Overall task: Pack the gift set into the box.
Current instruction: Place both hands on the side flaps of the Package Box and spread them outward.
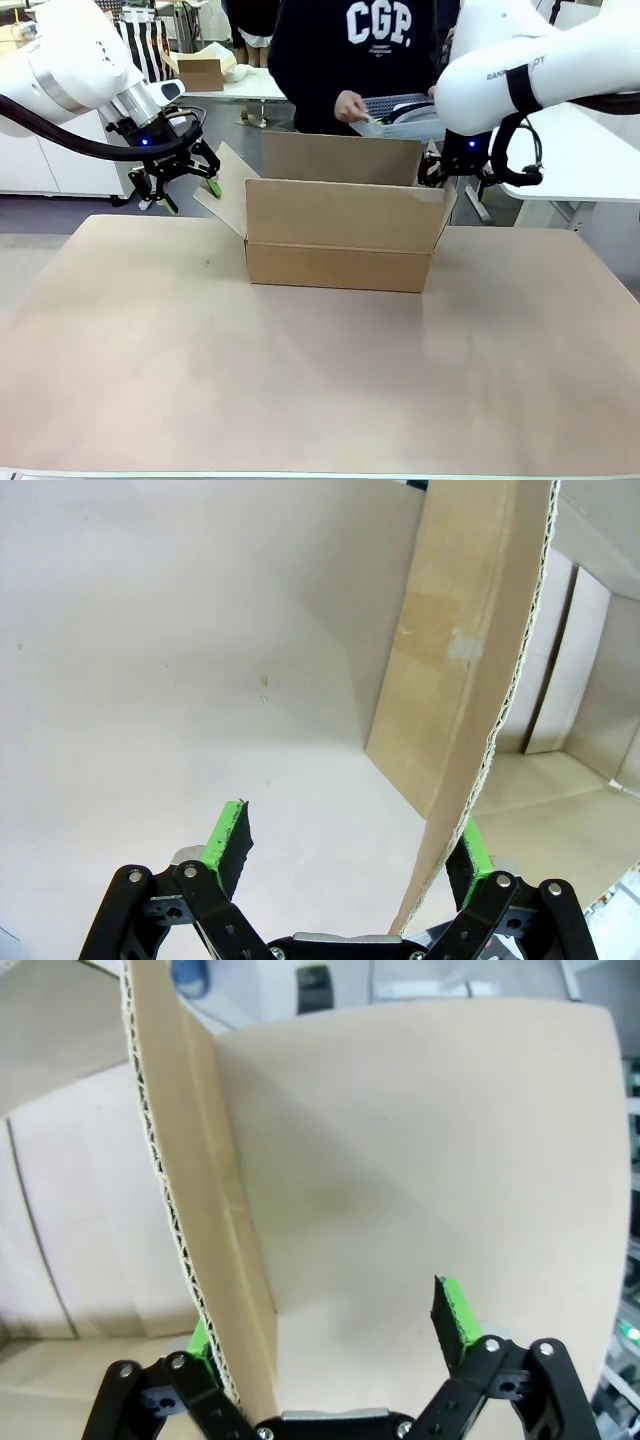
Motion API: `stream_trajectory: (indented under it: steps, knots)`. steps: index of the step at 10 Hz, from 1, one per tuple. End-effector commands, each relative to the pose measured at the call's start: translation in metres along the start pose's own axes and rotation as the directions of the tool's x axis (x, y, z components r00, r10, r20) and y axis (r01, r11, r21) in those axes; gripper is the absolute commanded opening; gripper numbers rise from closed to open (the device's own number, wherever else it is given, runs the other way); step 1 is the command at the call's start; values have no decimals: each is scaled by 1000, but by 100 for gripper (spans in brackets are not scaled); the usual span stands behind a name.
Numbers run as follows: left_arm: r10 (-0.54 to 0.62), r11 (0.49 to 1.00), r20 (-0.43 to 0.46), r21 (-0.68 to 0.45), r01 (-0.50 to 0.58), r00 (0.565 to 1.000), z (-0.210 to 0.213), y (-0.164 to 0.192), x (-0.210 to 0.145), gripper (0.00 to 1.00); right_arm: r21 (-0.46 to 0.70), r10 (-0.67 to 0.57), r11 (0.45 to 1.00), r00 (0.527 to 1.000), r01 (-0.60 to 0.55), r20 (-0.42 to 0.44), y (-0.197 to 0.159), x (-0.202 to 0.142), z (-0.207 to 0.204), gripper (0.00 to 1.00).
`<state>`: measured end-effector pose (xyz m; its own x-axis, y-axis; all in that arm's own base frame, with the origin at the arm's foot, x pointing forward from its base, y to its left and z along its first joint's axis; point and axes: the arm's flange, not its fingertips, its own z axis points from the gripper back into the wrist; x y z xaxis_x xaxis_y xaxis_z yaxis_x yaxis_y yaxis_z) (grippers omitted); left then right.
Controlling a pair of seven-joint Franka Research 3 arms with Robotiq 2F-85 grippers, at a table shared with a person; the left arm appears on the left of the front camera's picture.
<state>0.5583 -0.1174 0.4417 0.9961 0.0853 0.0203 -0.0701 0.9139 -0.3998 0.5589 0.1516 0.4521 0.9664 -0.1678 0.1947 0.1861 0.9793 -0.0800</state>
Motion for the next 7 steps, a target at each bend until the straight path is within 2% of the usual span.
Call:
stream_trajectory:
  steps: [1, 5, 7]
  knots:
    - [11, 1000, 1, 15, -11, 1000, 2, 0, 0, 100, 117, 24, 993, 1000, -24, 7, -29, -9, -14, 100]
    - [11, 1000, 1, 15, -11, 1000, 2, 0, 0, 100, 332, 43, 942, 999, -48, 21, -82, -8, -43, 100]
    - [11, 1000, 1, 15, -11, 1000, 2, 0, 0, 100, 488, 87, 867, 995, -96, 42, -108, -11, -59, 100]
